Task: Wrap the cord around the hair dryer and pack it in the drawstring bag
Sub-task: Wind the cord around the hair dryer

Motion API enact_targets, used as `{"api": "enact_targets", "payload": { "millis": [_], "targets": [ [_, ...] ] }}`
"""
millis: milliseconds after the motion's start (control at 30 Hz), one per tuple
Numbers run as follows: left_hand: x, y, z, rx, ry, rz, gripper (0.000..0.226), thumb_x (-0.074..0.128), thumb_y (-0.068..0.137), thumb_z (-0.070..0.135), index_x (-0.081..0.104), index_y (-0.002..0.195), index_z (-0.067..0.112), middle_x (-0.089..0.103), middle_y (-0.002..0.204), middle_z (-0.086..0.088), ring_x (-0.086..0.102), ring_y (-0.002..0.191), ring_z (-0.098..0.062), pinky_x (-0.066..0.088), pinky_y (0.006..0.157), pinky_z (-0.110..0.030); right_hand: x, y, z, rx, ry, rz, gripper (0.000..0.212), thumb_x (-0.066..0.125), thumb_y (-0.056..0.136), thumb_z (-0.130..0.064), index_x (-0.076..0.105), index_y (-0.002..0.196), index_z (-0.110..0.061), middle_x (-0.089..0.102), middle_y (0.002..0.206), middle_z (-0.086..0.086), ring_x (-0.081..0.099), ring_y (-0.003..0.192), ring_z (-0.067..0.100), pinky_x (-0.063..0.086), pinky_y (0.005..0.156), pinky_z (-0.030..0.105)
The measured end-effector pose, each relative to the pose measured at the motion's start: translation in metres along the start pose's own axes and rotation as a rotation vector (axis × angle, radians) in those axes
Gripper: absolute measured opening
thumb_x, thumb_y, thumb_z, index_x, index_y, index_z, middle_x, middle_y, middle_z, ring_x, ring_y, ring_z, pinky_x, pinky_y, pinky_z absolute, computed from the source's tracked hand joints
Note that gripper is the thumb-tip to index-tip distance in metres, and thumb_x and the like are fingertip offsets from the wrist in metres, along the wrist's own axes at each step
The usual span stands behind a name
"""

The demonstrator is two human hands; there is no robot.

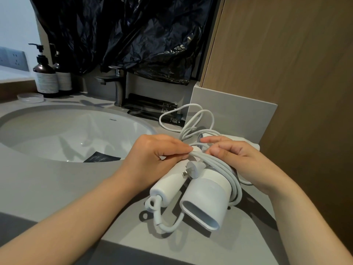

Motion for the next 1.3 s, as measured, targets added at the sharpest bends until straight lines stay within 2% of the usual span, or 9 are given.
{"api": "enact_targets", "payload": {
  "millis": [100,267,367,533,633,767,1000,1133,1300],
  "targets": [
    [0.0,-0.001,0.0,-0.015,-0.005,-0.001,0.018,0.076,0.076,0.013,0.079,0.093,0.012,0.077,0.091,0.001,0.07,0.083,-0.003,0.056,0.076,-0.019,0.003,-0.003,-0.001,-0.031,-0.033,0.106,0.028,0.048,0.083,-0.052,0.072,0.094,-0.042,0.054,0.123,-0.034,0.05,0.112,-0.014,0.04,0.095,0.019],
    [-0.001,-0.005,0.003,-0.099,-0.036,0.018,0.016,0.077,0.076,0.018,0.08,0.09,0.014,0.076,0.089,0.005,0.069,0.082,-0.002,0.057,0.073,-0.023,0.012,-0.025,-0.017,-0.177,-0.027,0.245,0.02,0.063,0.073,-0.049,0.074,0.087,-0.039,0.062,0.114,-0.029,0.053,0.112,-0.01,0.04,0.088,0.015],
    [-0.001,-0.009,0.012,-0.108,-0.041,0.043,0.014,0.078,0.075,0.019,0.08,0.087,0.016,0.075,0.086,0.006,0.068,0.079,-0.002,0.056,0.069,-0.024,0.018,-0.047,-0.028,-0.222,-0.242,0.268,0.02,0.064,0.071,-0.055,0.073,0.085,-0.043,0.057,0.114,-0.034,0.046,0.118,-0.01,0.034,0.086,0.01],
    [-0.001,-0.028,0.031,-0.114,-0.073,0.097,0.013,0.078,0.075,0.019,0.08,0.087,0.02,0.071,0.086,0.009,0.067,0.077,-0.006,0.054,0.064,-0.021,0.026,-0.072,-0.033,-0.087,-0.568,0.378,0.046,0.051,0.059,-0.081,0.064,0.078,-0.041,0.05,0.098,-0.031,0.046,0.103,-0.003,0.041,0.081,0.013],
    [-0.002,-0.036,0.039,-0.135,-0.1,0.117,0.013,0.077,0.075,0.017,0.08,0.088,0.019,0.07,0.087,0.009,0.066,0.08,-0.004,0.053,0.068,-0.018,0.031,-0.077,-0.036,0.02,-0.612,0.391,0.047,0.057,0.059,-0.082,0.061,0.074,-0.037,0.05,0.092,-0.026,0.049,0.092,0.004,0.051,0.08,0.024],
    [-0.006,-0.041,0.042,-0.127,-0.074,0.08,0.014,0.074,0.078,0.015,0.08,0.091,0.017,0.07,0.089,0.008,0.065,0.086,0.0,0.05,0.075,-0.013,0.038,-0.076,-0.046,0.072,-0.645,0.393,0.054,0.059,0.055,-0.085,0.061,0.071,-0.033,0.049,0.088,-0.021,0.05,0.084,0.009,0.054,0.072,0.027],
    [-0.008,-0.046,0.041,-0.124,-0.116,0.07,0.018,0.07,0.079,0.011,0.078,0.095,0.012,0.07,0.091,0.004,0.065,0.089,-0.002,0.051,0.076,-0.011,0.042,-0.076,-0.052,0.135,-0.604,0.35,0.024,0.074,0.072,-0.05,0.065,0.075,-0.029,0.051,0.095,-0.01,0.053,0.078,0.012,0.051,0.068,0.023],
    [-0.006,-0.046,0.041,-0.106,-0.122,0.08,0.017,0.071,0.079,0.011,0.079,0.094,0.013,0.069,0.092,0.005,0.065,0.09,-0.003,0.054,0.08,-0.019,0.028,-0.09,-0.06,0.123,-0.522,0.267,0.013,0.074,0.077,-0.037,0.071,0.075,-0.025,0.062,0.089,-0.009,0.059,0.079,0.011,0.056,0.068,0.024],
    [-0.006,-0.046,0.038,-0.127,-0.106,0.084,0.017,0.07,0.08,0.012,0.079,0.094,0.014,0.07,0.092,0.007,0.065,0.09,-0.001,0.052,0.079,-0.016,0.006,-0.105,-0.05,0.089,-0.374,0.244,0.006,0.075,0.078,-0.027,0.075,0.073,-0.03,0.072,0.083,-0.015,0.067,0.079,0.0,0.058,0.071,0.021]
  ]
}}
Point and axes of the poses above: each hand's wrist, its own y-axis towards the middle knuckle, its own x-axis out of the palm, z = x × y, the point moved 2 cm from there along y, towards the middle knuckle
